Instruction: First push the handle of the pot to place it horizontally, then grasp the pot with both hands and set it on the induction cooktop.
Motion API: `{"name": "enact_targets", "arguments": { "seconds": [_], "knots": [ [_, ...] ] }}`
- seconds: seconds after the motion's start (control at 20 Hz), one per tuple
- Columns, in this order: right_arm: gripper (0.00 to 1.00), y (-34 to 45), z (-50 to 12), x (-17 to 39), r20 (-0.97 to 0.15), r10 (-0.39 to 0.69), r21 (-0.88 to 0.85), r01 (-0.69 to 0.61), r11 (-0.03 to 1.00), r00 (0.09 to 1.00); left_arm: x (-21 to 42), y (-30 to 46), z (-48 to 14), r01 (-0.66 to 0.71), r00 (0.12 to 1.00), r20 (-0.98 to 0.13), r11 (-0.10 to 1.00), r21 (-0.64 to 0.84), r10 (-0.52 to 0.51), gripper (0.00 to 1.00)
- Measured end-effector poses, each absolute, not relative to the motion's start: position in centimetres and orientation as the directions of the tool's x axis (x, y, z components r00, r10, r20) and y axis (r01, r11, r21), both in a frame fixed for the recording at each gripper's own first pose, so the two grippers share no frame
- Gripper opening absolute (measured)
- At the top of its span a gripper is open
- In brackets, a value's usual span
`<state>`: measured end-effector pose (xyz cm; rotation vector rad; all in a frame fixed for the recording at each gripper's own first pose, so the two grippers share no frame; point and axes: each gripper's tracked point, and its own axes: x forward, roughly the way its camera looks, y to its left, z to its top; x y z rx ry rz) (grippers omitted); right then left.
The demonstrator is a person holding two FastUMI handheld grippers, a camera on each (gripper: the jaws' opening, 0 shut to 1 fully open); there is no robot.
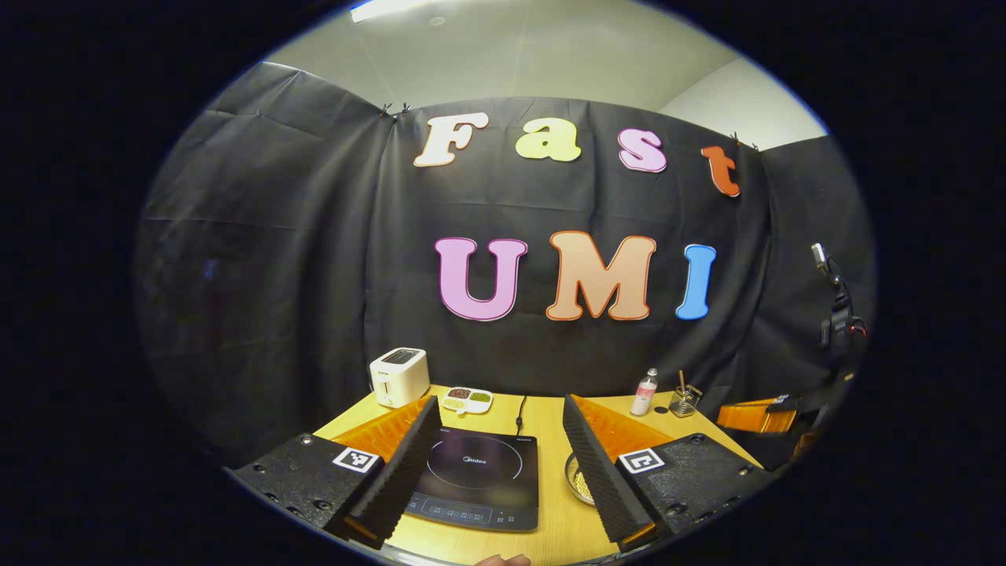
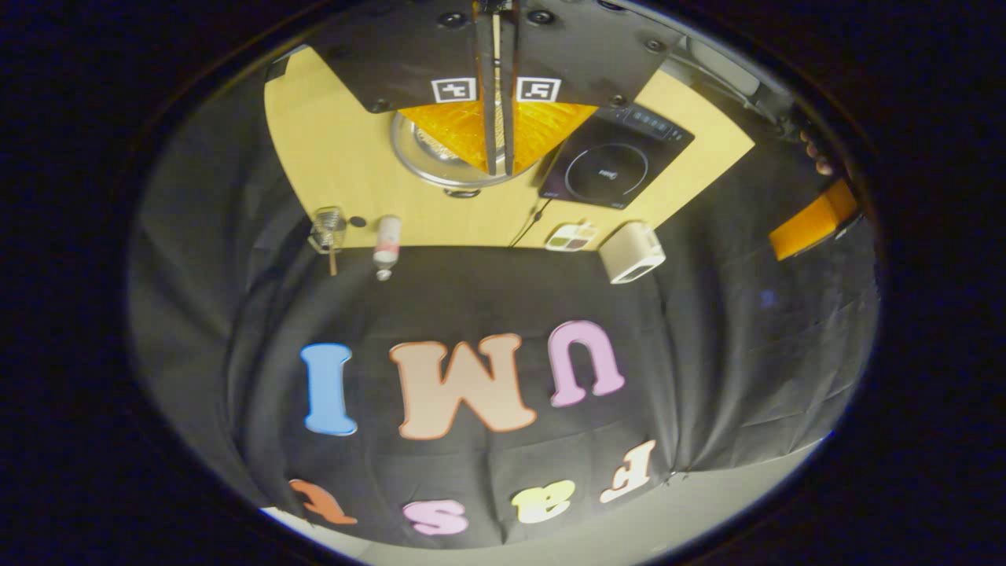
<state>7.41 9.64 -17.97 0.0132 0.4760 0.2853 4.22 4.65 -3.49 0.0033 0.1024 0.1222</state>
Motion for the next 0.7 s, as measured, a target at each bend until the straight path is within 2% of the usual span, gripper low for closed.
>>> {"name": "enact_targets", "arguments": {
  "seconds": [0.05,0.1,0.15,0.2,0.25,0.3,0.35,0.4,0.45,0.5,0.55,0.6,0.65,0.7],
  "knots": [
    [0.03,10.0,-19.0,7.7,-0.462,0.312,0.092,-0.305,0.948,0.830,4.4,4.4,-3.4,-0.141,0.984,-0.106,0.990,0.003,0.141,0.95],
    [0.00,10.5,-20.2,7.9,-0.479,0.352,0.117,-0.338,0.934,0.805,4.6,4.2,-3.6,-0.162,0.981,-0.112,0.987,-0.003,0.161,0.91],
    [0.02,10.9,-21.7,7.9,-0.500,0.387,0.158,-0.357,0.920,0.775,4.6,4.0,-3.6,-0.185,0.975,-0.123,0.983,-0.001,0.183,0.91],
    [0.03,11.0,-23.2,8.0,-0.522,0.408,0.201,-0.357,0.912,0.749,4.4,3.9,-3.8,-0.202,0.970,-0.136,0.979,0.006,0.201,0.95],
    [0.03,11.1,-24.4,8.0,-0.541,0.428,0.246,-0.351,0.903,0.724,4.3,3.6,-3.8,-0.213,0.967,-0.138,0.977,0.018,0.213,0.91],
    [0.00,11.1,-25.9,7.9,-0.564,0.439,0.280,-0.338,0.899,0.700,4.3,3.5,-3.8,-0.222,0.964,-0.141,0.974,0.035,0.225,0.91],
    [0.00,10.7,-27.3,8.0,-0.595,0.427,0.294,-0.310,0.904,0.681,4.2,3.5,-4.0,-0.231,0.961,-0.147,0.972,0.051,0.236,0.95],
    [0.00,10.2,-28.3,8.1,-0.615,0.424,0.311,-0.290,0.905,0.665,4.3,3.5,-4.1,-0.238,0.958,-0.152,0.970,0.057,0.244,0.95],
    [0.00,10.4,-28.9,8.1,-0.624,0.435,0.334,-0.282,0.899,0.649,4.5,3.5,-4.1,-0.244,0.956,-0.153,0.968,0.054,0.249,0.91],
    [0.00,10.9,-29.3,8.1,-0.631,0.446,0.349,-0.281,0.894,0.635,4.6,3.7,-4.1,-0.251,0.954,-0.154,0.967,0.050,0.256,0.95],
    [0.03,11.1,-29.8,8.1,-0.640,0.450,0.352,-0.283,0.892,0.623,5.0,4.0,-4.2,-0.259,0.952,-0.156,0.965,0.043,0.262,0.95],
    [0.00,11.1,-30.4,7.9,-0.653,0.449,0.346,-0.288,0.893,0.610,5.4,4.3,-4.5,-0.263,0.951,-0.162,0.964,0.032,0.264,0.95],
    [0.03,11.2,-30.9,8.1,-0.664,0.445,0.336,-0.291,0.896,0.601,5.8,4.5,-4.8,-0.261,0.951,-0.168,0.965,0.021,0.261,0.95],
    [0.00,11.6,-31.3,8.1,-0.673,0.444,0.332,-0.294,0.896,0.591,6.2,4.7,-5.1,-0.256,0.951,-0.172,0.966,0.015,0.255,0.99]
  ]
}}
